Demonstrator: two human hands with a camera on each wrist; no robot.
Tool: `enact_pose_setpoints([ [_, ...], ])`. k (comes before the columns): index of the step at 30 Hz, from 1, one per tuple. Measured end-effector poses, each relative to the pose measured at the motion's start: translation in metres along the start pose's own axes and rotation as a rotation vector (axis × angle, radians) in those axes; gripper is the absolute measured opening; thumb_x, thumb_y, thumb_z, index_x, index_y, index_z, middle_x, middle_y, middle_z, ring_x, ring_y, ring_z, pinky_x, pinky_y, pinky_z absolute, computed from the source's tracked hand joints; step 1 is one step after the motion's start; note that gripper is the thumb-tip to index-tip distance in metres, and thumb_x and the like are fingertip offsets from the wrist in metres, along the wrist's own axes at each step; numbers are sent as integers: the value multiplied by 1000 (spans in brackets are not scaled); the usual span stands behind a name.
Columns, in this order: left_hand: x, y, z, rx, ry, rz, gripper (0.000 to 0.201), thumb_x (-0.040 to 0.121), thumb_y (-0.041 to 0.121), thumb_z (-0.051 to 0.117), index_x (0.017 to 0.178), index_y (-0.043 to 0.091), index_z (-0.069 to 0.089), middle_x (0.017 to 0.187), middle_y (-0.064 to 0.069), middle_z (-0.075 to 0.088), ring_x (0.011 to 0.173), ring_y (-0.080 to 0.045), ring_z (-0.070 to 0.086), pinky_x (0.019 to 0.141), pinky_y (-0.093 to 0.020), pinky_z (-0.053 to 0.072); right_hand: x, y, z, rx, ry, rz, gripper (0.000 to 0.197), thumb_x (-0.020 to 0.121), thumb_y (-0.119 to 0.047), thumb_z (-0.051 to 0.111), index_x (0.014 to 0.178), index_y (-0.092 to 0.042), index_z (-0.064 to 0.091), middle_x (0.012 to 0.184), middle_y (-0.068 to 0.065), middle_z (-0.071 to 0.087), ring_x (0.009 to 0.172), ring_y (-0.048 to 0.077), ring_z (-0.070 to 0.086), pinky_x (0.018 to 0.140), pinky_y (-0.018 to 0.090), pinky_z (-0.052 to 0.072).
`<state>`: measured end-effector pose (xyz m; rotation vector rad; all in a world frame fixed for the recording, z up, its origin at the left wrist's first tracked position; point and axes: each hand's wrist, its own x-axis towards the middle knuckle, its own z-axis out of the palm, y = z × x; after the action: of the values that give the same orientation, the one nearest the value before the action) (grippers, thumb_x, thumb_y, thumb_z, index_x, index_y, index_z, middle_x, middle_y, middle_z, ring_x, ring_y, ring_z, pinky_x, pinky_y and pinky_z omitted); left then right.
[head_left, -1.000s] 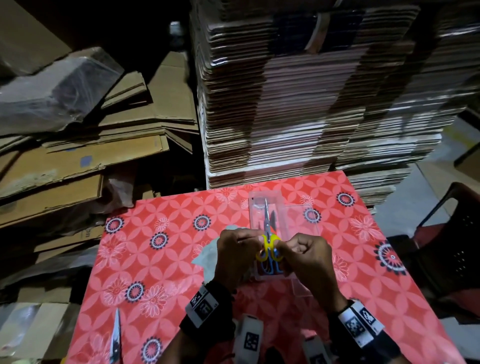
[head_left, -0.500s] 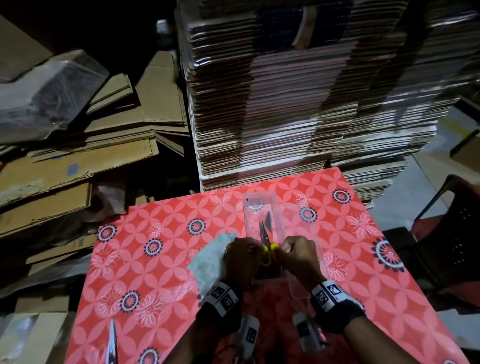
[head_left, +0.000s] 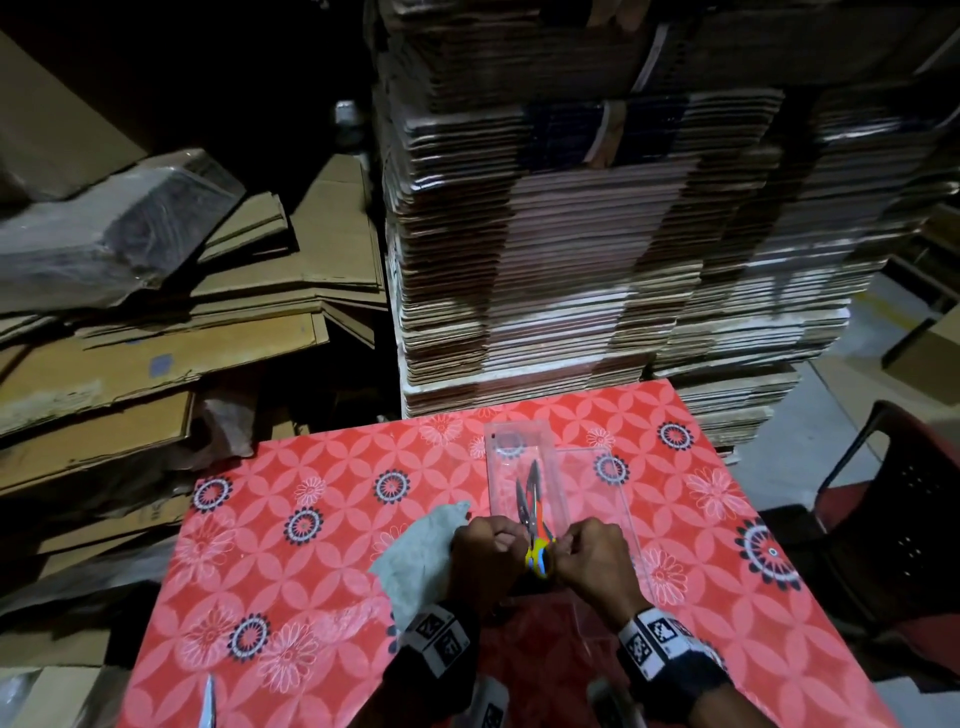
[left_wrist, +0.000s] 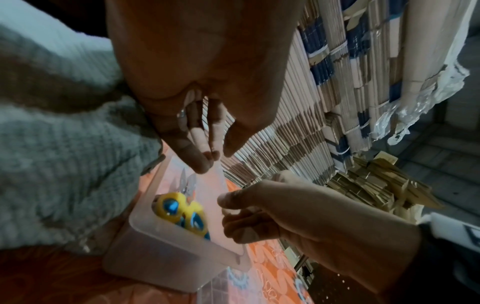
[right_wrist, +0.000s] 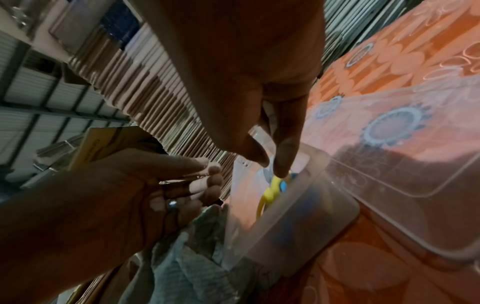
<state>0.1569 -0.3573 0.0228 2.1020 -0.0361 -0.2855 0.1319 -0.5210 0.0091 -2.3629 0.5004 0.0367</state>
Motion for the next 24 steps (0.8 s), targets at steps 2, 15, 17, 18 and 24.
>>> enact_pose_setpoints([
  [2, -4, -2, 0, -74, 81, 20, 9, 79, 16, 72, 78, 20, 79, 66, 6, 73, 65, -6, 70, 66, -30, 59, -4, -8, -7, -7, -9, -4, 14, 74, -13, 66, 63, -7, 72, 60, 9, 69, 58, 20, 66, 54, 31, 44],
  [15, -35, 0, -93, -453, 65, 14, 27, 100, 10, 64, 75, 0, 70, 63, -14, 63, 59, -25, 56, 56, -40, 47, -27, -103, 6, 192, -136, -215, 18, 82, -18, 71, 65, -15, 74, 63, -2, 73, 64, 10, 71, 63, 22, 55],
  [17, -43, -9, -117, -472, 111, -23, 29, 100, 9, 64, 73, 1, 70, 63, -14, 64, 59, -27, 57, 57, -38, 48, -37, -123, 20, 248, -200, -215, 17, 83, -21, 69, 68, -14, 75, 61, -2, 73, 58, 12, 70, 60, 27, 57],
  [18, -47, -15, -128, -470, 134, -41, 30, 100, 7, 64, 71, 3, 70, 61, -13, 63, 58, -26, 58, 57, -34, 48, -43, -133, 29, 269, -233, -220, 17, 85, -14, 69, 70, -10, 75, 60, 0, 71, 54, 12, 67, 56, 25, 55],
  [24, -85, -68, -197, -355, 281, -23, 31, 90, 23, 71, 62, 9, 68, 55, -2, 61, 51, -12, 53, 55, -25, 43, -87, -176, 88, 263, -461, -330, 16, 82, -17, 67, 69, -11, 74, 59, 5, 72, 51, 18, 67, 50, 26, 52],
])
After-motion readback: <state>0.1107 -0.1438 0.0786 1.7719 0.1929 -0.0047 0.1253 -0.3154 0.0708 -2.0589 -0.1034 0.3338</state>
